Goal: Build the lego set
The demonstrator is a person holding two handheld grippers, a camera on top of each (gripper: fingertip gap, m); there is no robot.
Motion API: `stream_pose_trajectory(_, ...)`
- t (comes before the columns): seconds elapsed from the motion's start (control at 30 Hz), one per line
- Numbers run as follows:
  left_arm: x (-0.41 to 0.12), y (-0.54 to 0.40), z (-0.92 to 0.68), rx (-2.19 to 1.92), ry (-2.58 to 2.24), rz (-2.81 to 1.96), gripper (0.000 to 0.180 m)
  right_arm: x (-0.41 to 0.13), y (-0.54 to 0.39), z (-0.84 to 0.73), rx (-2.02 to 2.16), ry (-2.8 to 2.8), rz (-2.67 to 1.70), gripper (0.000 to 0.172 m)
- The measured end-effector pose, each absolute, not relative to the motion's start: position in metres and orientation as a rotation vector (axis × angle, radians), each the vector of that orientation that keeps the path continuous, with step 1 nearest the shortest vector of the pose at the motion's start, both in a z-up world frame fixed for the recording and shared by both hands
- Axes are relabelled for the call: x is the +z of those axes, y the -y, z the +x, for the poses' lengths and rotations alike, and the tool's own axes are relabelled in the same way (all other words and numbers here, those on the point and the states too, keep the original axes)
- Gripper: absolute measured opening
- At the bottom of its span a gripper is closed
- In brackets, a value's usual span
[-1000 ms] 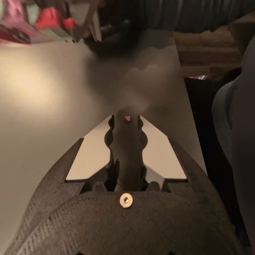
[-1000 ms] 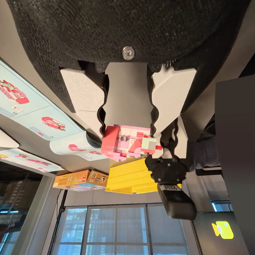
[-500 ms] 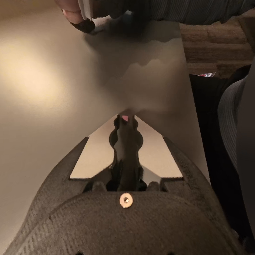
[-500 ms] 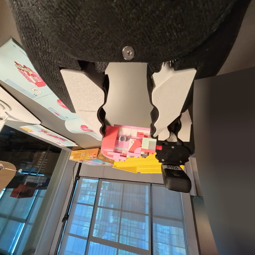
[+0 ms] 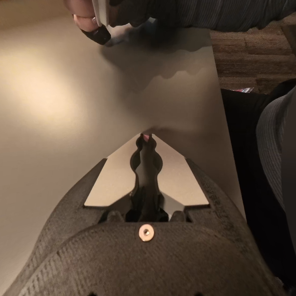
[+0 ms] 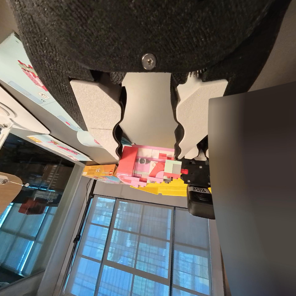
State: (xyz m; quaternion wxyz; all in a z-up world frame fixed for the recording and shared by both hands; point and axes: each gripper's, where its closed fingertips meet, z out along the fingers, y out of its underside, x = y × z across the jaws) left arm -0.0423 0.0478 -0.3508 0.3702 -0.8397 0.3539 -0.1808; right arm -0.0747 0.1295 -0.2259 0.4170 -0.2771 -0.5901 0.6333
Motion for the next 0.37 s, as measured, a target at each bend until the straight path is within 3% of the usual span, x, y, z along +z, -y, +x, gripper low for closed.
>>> stream_pose_trajectory(0.23,-0.342,-0.054,-0.051,-0.425,-0.828,-2.132,0.007,-0.223,-0.129,-0.074,1.587,1.472,-0.684,0.064)
stream_pose_trajectory(0.37,-0.264,-0.076,-0.072,-0.426,-0.569,-1.896,0.007,-0.216,-0.128,-0.071,1.594,1.441,-0.660,0.064)
